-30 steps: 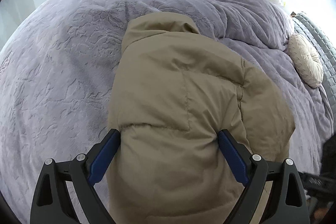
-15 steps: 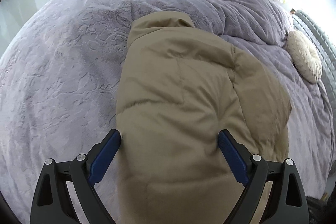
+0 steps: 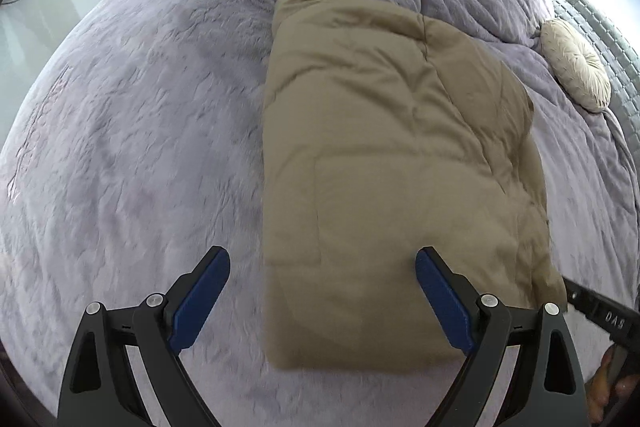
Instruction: Fold large clothes
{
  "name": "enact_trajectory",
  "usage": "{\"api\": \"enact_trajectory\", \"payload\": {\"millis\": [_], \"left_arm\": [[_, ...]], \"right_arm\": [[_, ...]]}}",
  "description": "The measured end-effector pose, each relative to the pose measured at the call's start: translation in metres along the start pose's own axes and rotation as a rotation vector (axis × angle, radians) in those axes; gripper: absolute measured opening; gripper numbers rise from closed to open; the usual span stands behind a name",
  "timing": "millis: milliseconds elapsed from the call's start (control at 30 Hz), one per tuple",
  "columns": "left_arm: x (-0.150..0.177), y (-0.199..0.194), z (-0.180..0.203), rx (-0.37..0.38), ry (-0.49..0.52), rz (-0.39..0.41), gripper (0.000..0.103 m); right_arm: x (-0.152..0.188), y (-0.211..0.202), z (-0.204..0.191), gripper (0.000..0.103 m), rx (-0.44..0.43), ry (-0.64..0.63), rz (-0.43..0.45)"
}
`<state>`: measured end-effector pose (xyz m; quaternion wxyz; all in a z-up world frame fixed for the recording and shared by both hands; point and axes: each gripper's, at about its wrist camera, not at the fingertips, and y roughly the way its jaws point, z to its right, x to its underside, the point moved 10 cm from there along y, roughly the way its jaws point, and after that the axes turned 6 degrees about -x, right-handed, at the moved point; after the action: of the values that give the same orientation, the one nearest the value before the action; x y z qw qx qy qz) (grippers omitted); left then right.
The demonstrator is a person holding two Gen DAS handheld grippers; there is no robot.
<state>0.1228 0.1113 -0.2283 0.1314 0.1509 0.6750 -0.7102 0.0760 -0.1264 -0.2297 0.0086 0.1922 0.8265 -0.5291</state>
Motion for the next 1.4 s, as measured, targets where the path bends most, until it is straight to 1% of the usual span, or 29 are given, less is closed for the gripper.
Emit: {"api": "enact_trajectory", "payload": {"millis": [133,367,500,533,800,900,1000,1133,1200,1233,1400], "left_arm": [[0.014,-0.011,0.0,-0.002,-0.01,-0.026,0.094],[0.022,-0.031,0.001,0.006,-0.028,-0.056,0.095],[0.024,-0.043,-0.002,-0.031,-0.001,-0.034,0.096],[0.026,-0.045,-0.003,-0.039,0.002,-0.034,0.103],[0.043,-0.064,-0.009,-0.045,-0.002,-0.057,0.103],[0.051,-0.07,-0.01,-0.079,0.02,-0.06,0.103],[0.055,-0.078,-0.011,-0.123,0.047,-0.044,0.103],[0.051,-0.093,-0.015,-0.116,0.031,-0.025,0.103],[0.044,-0.104,-0.014,-0.087,0.018,-0.005,0.103],[0.041,-0.11,-0.015,-0.085,0.013,0.009,0.103],[0.018,-0.137,-0.017,-0.122,0.017,0.093,0.103]], "right_arm": [[0.007,-0.014,-0.003,0.004,0.025,0.004,0.003],[0.025,-0.029,-0.006,0.004,0.036,0.042,-0.011],[0.034,-0.038,-0.011,0.004,0.031,0.047,-0.018],[0.037,-0.04,-0.013,0.004,0.03,0.046,-0.023],[0.047,-0.051,-0.029,0.004,0.023,0.027,-0.041],[0.049,-0.055,-0.034,0.004,0.03,0.012,-0.051],[0.05,-0.059,-0.04,0.004,0.041,-0.014,-0.059],[0.045,-0.07,-0.05,0.004,0.052,-0.043,-0.052],[0.039,-0.078,-0.056,0.004,0.047,-0.044,-0.032],[0.036,-0.081,-0.058,0.004,0.045,-0.043,-0.024],[0.019,-0.099,-0.072,0.004,0.049,-0.079,0.017]]}}
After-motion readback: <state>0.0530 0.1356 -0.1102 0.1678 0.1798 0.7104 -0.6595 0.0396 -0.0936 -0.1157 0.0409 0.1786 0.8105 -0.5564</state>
